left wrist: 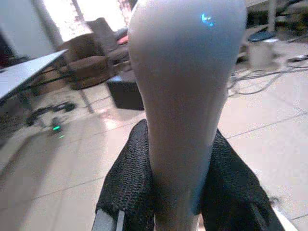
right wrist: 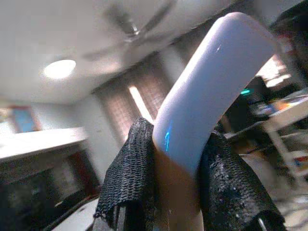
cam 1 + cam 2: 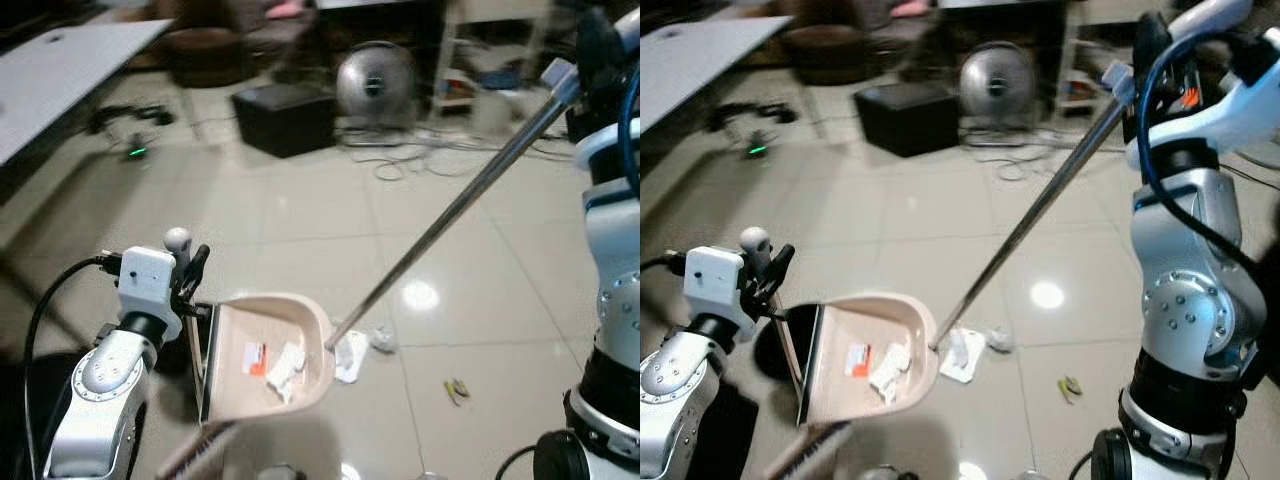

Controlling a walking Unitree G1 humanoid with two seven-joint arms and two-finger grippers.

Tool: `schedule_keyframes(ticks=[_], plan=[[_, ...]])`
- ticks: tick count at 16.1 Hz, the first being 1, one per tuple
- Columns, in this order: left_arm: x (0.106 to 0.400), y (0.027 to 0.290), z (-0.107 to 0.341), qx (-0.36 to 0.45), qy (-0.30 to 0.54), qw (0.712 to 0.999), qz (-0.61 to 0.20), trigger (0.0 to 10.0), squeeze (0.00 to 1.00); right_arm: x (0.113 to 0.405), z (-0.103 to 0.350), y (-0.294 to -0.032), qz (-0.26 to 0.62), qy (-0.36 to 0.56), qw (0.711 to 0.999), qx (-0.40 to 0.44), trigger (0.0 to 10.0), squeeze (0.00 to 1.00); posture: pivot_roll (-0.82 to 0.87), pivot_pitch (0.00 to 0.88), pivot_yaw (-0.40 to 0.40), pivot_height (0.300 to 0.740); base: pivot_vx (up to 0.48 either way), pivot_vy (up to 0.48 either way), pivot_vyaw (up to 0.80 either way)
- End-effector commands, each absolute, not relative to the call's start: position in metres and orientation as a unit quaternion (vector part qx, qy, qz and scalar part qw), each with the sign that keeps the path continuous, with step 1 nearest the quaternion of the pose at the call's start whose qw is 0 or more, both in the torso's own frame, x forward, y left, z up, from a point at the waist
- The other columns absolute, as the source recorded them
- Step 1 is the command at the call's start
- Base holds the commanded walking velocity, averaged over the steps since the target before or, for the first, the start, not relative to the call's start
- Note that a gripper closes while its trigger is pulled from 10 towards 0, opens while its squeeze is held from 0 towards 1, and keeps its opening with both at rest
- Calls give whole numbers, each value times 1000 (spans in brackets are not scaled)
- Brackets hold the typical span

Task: Sweep floor

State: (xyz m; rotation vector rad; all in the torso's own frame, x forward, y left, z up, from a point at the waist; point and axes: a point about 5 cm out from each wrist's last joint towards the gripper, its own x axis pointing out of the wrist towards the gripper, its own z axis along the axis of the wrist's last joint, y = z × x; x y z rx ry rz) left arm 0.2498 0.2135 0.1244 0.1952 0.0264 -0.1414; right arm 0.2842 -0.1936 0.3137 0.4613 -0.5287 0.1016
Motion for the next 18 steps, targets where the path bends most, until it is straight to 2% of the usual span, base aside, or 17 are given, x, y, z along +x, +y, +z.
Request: schedule_keyframes(ticks=[1,5,9,18], plan=[[249,216,135,115,-8,992,-59,10000,0,285,321,-190,66,-266,933,233,10000,0,-37,0,114,740,0,0,788],[248,216,134,114,-8,992,-48,10000,0,289,321,-189,65,-259,941,208,10000,0,-40,0,95,740,0,0,778],[252,215,124,116,-1,993,-34,10000,0,296,322,-195,44,-265,955,129,10000,0,-43,0,53,740,256,0,0],[269,207,121,98,-12,995,-32,10000,0,296,312,-198,29,-292,949,113,10000,0,-43,0,51,740,362,0,0]])
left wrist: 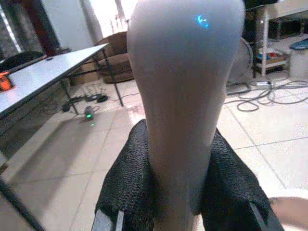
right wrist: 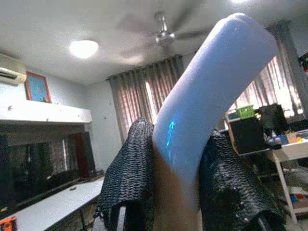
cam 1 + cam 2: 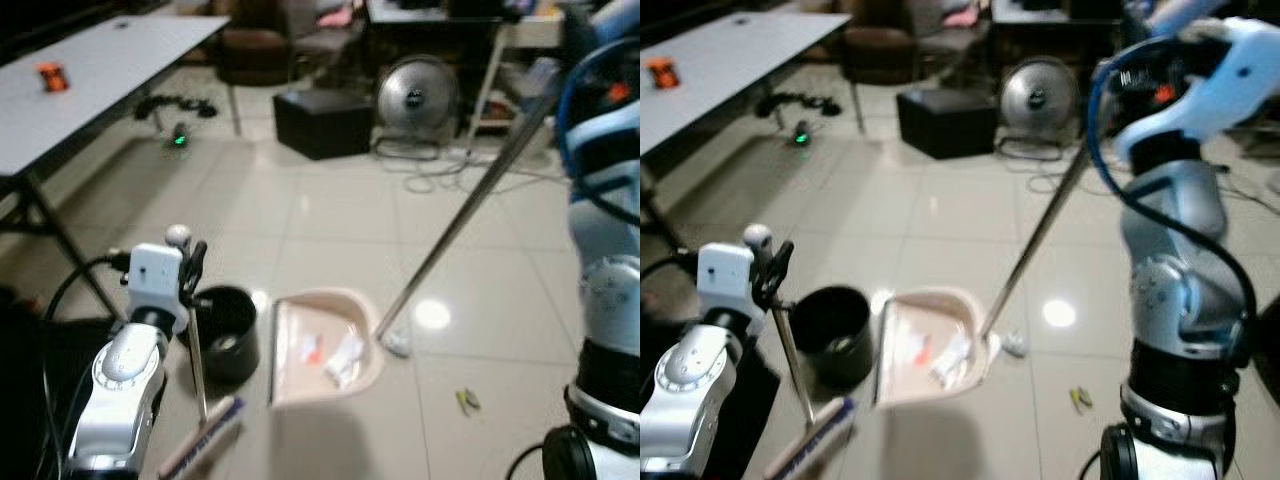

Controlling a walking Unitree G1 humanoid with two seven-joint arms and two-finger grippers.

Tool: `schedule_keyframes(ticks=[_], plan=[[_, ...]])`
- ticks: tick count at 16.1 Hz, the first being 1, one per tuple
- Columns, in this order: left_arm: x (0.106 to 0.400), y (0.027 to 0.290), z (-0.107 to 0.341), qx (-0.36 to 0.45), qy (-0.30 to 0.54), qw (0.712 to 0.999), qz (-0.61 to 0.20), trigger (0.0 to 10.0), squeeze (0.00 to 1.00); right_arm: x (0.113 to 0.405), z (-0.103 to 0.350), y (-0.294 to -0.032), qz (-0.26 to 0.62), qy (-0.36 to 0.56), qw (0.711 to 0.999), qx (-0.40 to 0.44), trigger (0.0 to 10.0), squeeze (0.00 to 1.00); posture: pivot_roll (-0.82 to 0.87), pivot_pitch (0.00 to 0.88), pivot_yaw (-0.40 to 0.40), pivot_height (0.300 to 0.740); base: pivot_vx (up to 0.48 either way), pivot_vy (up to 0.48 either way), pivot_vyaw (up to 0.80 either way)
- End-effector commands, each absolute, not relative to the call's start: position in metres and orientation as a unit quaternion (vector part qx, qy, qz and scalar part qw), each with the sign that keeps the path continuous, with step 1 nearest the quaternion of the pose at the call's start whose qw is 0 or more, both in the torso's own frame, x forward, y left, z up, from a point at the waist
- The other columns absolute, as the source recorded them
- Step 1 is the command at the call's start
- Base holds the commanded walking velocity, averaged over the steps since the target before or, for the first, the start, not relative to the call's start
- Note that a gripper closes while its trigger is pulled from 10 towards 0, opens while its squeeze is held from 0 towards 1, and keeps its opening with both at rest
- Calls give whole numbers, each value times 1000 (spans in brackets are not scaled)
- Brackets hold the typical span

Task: Sweep floor

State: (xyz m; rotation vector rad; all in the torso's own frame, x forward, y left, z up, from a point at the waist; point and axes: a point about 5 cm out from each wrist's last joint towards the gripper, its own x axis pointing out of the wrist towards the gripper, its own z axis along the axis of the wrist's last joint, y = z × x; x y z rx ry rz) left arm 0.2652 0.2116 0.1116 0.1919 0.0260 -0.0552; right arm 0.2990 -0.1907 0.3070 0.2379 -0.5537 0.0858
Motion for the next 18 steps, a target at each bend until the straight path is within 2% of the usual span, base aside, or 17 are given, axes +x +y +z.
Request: schedule_keyframes(ticks=[1,4,11,18], plan=[[269,205,122,96,-14,995,-34,10000,0,297,312,-197,32,-290,950,109,10000,0,-42,0,50,740,480,0,0],[270,201,122,94,-18,995,-39,10000,0,298,311,-190,54,-288,950,104,10000,0,-28,0,36,740,480,0,352],[256,209,119,101,-13,995,-19,10000,0,304,313,-183,80,-293,946,113,10000,0,-11,0,23,740,480,0,800],[244,210,111,103,4,994,-23,10000,0,304,314,-198,46,-306,938,156,10000,0,-6,0,23,740,461,0,0]])
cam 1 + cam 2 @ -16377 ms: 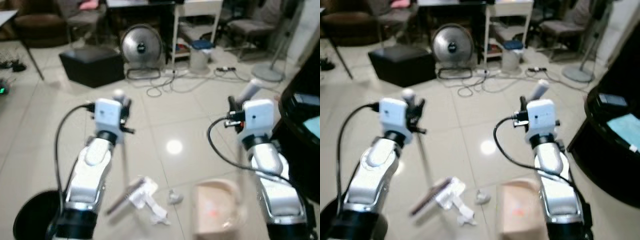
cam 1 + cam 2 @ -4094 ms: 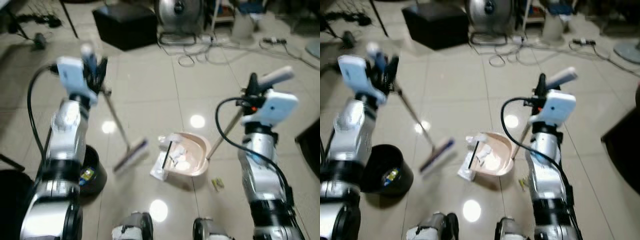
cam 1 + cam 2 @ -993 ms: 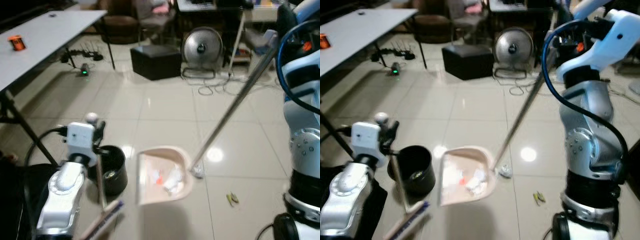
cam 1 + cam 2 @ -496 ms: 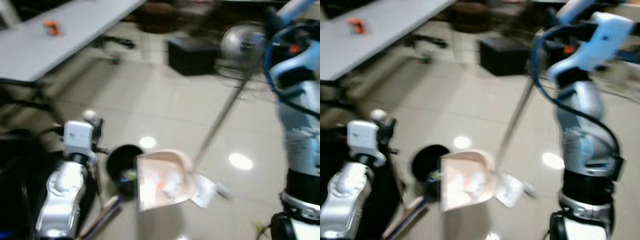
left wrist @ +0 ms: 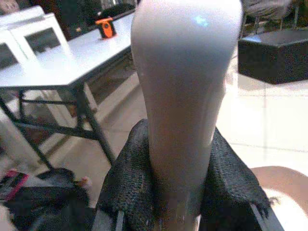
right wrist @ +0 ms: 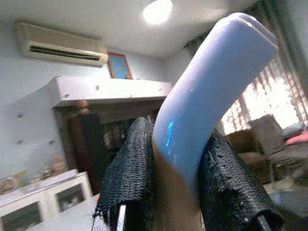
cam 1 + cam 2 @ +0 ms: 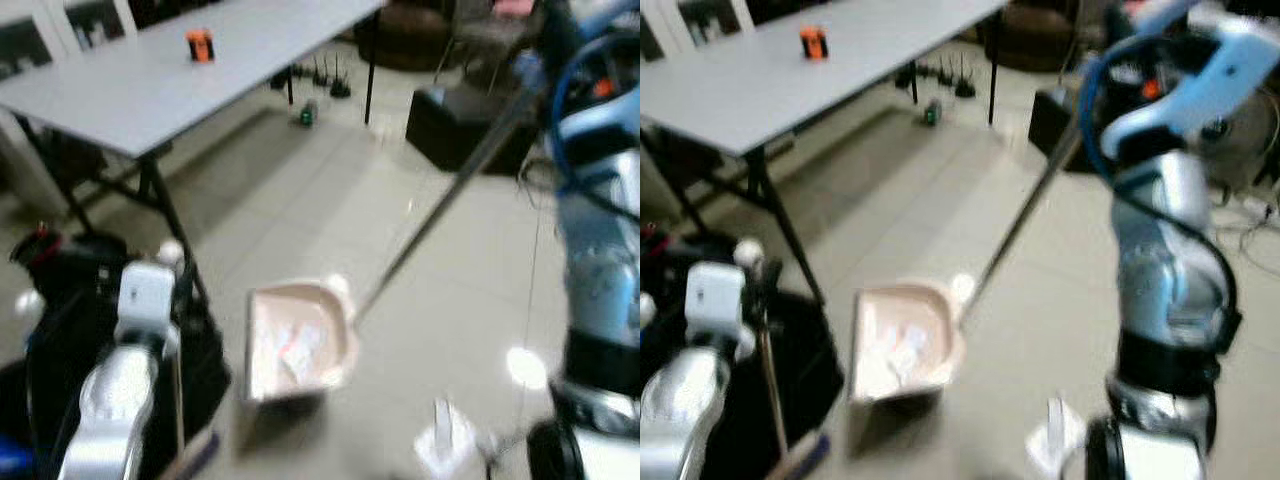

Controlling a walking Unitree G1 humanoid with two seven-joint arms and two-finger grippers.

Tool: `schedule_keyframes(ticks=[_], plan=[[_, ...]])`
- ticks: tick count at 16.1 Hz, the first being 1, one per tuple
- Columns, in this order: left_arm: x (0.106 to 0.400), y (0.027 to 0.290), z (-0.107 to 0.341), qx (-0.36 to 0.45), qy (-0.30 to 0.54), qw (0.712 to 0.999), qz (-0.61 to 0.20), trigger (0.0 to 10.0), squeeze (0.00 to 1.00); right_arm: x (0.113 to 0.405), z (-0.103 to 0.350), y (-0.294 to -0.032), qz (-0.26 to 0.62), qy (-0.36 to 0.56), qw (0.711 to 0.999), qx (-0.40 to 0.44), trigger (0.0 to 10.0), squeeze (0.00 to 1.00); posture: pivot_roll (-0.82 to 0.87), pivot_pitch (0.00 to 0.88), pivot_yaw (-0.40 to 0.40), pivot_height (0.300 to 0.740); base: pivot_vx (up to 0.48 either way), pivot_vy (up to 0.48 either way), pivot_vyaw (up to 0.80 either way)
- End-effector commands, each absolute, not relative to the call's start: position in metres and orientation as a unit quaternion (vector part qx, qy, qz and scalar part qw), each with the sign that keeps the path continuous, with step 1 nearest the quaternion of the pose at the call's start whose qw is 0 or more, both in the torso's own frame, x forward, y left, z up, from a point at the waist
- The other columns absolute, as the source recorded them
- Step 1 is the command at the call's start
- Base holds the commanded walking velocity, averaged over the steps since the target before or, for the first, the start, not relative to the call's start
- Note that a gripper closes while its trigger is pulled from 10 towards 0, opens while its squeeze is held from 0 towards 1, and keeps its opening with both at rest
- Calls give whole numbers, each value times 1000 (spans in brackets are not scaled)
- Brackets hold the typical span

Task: Sweep floor

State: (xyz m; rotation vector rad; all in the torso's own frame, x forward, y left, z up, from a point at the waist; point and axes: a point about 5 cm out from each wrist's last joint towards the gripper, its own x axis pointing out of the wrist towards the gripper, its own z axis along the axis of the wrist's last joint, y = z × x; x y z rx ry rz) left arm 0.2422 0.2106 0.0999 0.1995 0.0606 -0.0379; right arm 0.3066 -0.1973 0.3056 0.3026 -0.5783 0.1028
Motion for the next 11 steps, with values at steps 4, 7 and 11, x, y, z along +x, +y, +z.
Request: schedule_keyframes(ticks=[4,7,11], plan=[[242,214,109,100,14,995,-10,10000,0,305,314,-199,54,-307,937,157,10000,0,-3,0,24,740,0,0,0],[241,215,110,105,11,994,-16,10000,0,306,314,-205,27,-317,935,155,10000,0,2,0,29,740,0,0,0],[242,216,114,112,8,993,-33,10000,0,314,316,-197,26,-323,936,139,10000,0,-1,0,48,740,0,0,0]])
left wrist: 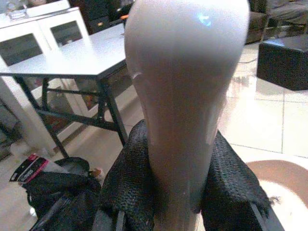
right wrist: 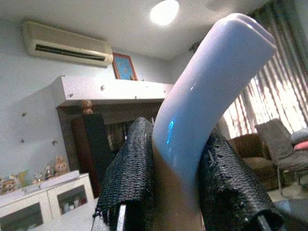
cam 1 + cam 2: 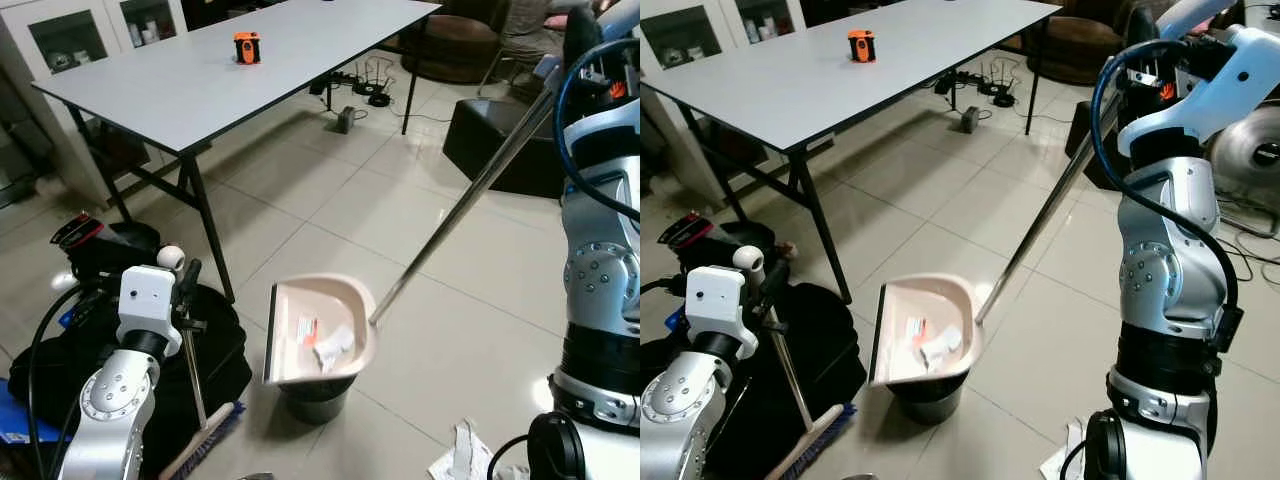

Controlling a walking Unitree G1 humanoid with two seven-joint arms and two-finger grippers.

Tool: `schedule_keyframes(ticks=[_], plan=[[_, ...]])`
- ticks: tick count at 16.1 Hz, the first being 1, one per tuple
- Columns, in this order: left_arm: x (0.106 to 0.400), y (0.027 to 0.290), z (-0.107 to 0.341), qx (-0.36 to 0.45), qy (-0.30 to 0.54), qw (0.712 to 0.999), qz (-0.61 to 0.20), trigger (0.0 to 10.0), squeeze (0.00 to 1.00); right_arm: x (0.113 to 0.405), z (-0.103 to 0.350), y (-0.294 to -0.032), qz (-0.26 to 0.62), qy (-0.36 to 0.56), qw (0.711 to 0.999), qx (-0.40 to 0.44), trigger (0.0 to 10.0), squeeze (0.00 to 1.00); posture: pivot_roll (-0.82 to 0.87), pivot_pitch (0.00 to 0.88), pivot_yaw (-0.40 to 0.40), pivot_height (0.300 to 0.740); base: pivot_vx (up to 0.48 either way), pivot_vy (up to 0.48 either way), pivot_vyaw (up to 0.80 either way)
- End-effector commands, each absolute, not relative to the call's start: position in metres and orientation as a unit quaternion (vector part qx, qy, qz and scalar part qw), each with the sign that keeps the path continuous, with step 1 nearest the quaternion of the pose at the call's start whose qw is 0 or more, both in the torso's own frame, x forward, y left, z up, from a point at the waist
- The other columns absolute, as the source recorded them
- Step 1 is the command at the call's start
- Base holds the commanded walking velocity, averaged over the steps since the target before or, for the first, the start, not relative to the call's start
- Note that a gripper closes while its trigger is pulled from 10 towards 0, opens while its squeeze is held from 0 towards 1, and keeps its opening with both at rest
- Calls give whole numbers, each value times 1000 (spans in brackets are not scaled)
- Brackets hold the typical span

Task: Sweep floor

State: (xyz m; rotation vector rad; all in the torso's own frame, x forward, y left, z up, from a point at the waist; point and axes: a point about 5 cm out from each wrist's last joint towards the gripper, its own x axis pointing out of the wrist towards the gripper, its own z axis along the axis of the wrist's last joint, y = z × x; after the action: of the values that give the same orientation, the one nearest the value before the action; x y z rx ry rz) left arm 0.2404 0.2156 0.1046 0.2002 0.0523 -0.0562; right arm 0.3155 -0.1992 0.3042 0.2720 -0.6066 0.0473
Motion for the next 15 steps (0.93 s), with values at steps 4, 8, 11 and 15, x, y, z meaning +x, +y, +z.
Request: schedule_keyframes(ticks=[4,8,11,15], plan=[[249,219,115,117,8,993,-30,10000,0,321,314,-167,85,-340,936,41,10000,0,-2,0,53,740,0,0,0],[251,216,115,115,8,993,-32,10000,0,324,312,-140,127,-370,920,0,10000,0,-5,0,57,740,0,0,0],[250,215,112,111,15,993,-28,10000,0,320,300,-106,188,-399,897,-10,10000,0,4,0,63,740,0,0,0],[251,217,112,111,14,994,-22,10000,0,313,283,-71,244,-409,879,-33,10000,0,5,0,63,740,0,0,0]])
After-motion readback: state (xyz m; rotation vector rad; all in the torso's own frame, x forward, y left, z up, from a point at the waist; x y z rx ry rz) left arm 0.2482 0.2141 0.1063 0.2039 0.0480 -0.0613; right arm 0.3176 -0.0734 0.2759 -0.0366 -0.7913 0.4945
